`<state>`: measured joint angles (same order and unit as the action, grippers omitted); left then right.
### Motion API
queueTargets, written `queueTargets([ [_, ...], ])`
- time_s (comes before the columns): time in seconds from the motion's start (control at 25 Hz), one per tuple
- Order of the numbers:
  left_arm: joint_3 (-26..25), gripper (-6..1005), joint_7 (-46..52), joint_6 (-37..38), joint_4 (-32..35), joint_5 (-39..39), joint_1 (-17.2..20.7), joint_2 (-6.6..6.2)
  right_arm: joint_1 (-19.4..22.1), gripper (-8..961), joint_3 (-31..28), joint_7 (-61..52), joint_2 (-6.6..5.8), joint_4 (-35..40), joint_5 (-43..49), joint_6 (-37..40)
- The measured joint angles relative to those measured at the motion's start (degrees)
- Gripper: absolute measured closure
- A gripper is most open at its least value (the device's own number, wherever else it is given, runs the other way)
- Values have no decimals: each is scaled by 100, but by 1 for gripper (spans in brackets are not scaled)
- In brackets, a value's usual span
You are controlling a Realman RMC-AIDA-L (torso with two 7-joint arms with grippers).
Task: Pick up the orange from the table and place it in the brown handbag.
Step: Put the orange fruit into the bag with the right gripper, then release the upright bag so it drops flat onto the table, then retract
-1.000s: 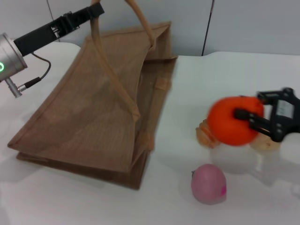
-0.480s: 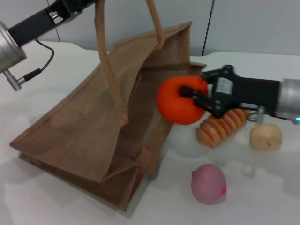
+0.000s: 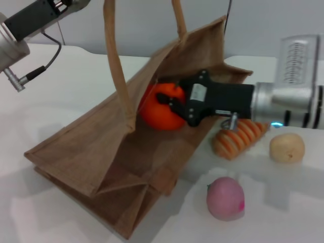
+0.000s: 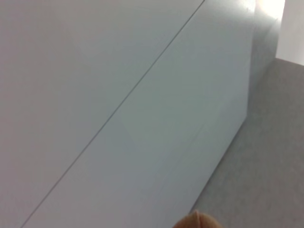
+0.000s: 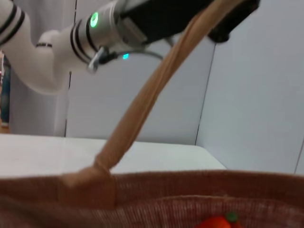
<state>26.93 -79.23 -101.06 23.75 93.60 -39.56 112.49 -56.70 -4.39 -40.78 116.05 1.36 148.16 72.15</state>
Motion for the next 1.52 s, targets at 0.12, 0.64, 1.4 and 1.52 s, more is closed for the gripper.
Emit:
queueTargets([
  [0.12,0,873,58,-124,-35,72,-42,5,-99,855,-14,176,27,-246,1,-443],
  [0.64,-56,873,67,-346,-139,490,89,-33,-178,856,-500,855,58,-902,-40,-2281],
  [1.4,-454,872,-521,779,-596,584,455,-137,1023,291,-2062,1343,25,-731,-45,-973],
  [1.52,-450,872,-649,989,-603,579,476,-107,1361,223,-2692,1362,23,-542,-49,-524],
])
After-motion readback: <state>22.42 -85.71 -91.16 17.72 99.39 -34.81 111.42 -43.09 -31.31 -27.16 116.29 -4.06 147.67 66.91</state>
